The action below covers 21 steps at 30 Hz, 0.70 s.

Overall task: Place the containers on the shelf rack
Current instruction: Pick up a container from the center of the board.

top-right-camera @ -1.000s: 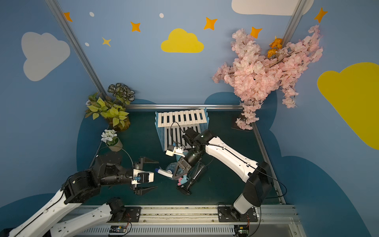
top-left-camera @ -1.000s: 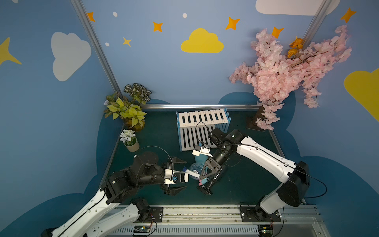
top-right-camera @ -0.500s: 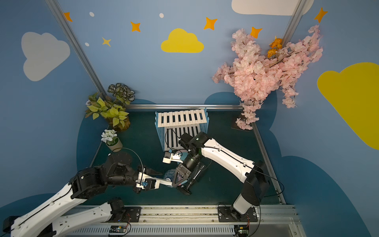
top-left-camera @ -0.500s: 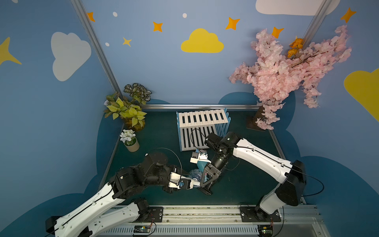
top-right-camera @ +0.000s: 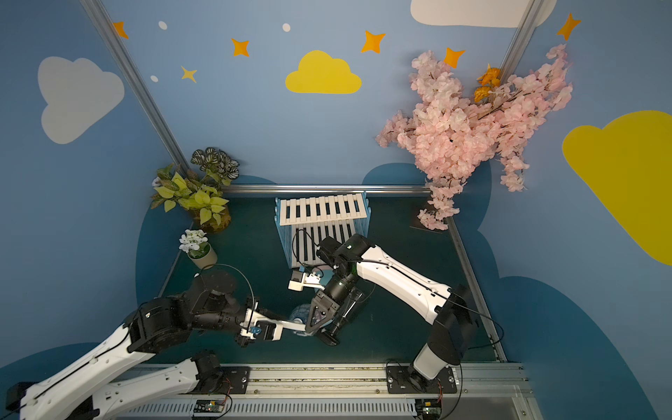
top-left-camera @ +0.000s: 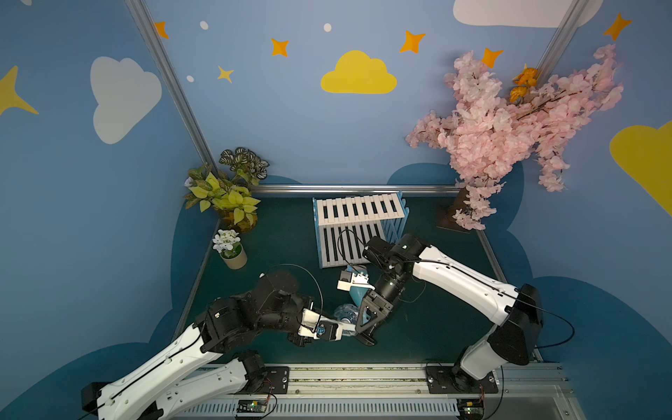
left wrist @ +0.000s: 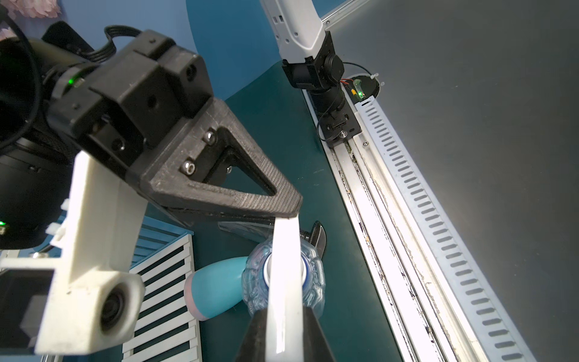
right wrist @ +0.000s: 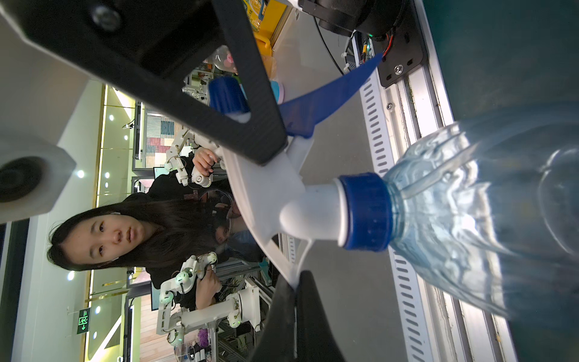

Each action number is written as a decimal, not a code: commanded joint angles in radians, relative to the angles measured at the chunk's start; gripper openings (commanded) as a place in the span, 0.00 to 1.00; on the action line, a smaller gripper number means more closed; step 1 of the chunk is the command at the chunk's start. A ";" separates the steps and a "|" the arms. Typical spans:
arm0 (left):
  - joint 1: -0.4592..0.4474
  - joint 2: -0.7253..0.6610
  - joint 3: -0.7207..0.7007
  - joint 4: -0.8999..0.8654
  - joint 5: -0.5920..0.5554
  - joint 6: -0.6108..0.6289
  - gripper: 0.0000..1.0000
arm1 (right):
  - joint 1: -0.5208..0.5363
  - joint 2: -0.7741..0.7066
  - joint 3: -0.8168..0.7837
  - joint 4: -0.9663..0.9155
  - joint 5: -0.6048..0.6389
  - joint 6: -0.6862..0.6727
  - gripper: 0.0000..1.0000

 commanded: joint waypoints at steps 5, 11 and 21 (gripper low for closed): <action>0.000 -0.036 -0.026 0.051 -0.026 -0.109 0.02 | -0.061 -0.040 0.004 0.031 0.051 0.040 0.73; 0.024 -0.053 -0.021 0.066 -0.105 -0.248 0.02 | -0.172 -0.121 -0.028 0.133 0.153 0.159 0.90; 0.152 -0.012 0.035 0.058 -0.096 -0.439 0.02 | -0.356 -0.364 -0.179 0.405 0.316 0.349 0.94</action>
